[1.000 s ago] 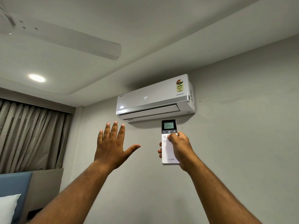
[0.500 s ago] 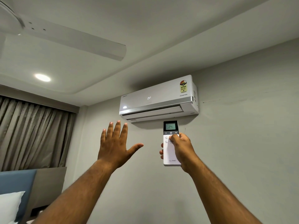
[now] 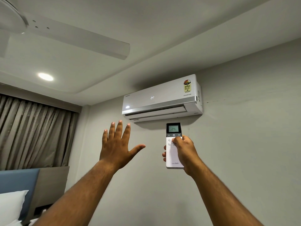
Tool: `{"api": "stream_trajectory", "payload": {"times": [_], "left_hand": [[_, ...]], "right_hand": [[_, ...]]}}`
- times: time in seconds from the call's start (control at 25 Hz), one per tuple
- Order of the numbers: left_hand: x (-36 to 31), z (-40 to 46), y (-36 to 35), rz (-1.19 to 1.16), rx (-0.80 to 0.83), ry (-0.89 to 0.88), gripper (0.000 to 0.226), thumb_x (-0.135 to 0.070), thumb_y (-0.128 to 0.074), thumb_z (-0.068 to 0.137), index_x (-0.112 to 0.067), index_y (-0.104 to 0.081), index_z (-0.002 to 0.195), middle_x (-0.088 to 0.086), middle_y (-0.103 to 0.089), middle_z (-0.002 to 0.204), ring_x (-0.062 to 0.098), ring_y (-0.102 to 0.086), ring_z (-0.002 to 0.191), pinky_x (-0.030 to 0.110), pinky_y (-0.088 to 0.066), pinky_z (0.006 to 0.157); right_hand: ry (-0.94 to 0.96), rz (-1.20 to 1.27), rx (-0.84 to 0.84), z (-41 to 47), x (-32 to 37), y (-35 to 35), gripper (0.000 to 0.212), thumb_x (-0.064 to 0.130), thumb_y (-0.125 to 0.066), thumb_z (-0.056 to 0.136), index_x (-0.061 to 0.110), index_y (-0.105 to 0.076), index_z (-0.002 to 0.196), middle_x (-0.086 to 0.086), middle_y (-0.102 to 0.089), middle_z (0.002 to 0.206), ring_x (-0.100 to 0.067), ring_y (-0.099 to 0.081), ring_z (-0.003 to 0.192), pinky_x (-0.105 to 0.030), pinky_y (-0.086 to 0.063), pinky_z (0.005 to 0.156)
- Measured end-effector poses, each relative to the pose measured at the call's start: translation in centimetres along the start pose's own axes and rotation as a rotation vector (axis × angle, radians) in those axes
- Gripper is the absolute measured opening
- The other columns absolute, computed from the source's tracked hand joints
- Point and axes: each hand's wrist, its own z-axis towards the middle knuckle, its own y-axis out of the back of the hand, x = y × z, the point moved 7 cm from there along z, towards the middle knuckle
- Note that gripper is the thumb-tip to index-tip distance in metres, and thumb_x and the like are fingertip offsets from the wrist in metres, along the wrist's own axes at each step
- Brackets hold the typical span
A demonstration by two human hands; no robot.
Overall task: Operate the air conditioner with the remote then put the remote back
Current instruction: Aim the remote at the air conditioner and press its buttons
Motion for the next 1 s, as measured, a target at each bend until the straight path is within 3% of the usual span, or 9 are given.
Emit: {"api": "stream_trajectory", "payload": {"times": [0.24,1.0], "left_hand": [[0.4,-0.2,-0.1,0.002,0.006,0.010,0.110,-0.089,0.004,0.062,-0.024,-0.001,0.150,0.010,0.005,0.161,0.032,0.008,0.147,0.053,-0.001,0.117],[0.5,-0.5,1.0,0.046,-0.008,-0.012,0.108,-0.088,0.004,0.064,-0.023,-0.003,0.151,0.011,0.002,0.161,0.033,0.006,0.147,0.052,-0.002,0.117]], "right_hand": [[-0.008,-0.001,-0.005,0.3,-0.5,-0.2,0.015,0.020,-0.044,0.098,0.012,-0.050,0.109,-0.023,-0.069,0.092,-0.036,-0.071,0.065,-0.041,-0.059,0.058],[0.038,0.016,-0.003,-0.2,0.6,-0.4,0.012,0.019,-0.044,0.098,0.015,-0.052,0.106,-0.021,-0.070,0.088,-0.030,-0.072,0.058,-0.037,-0.059,0.052]]}}
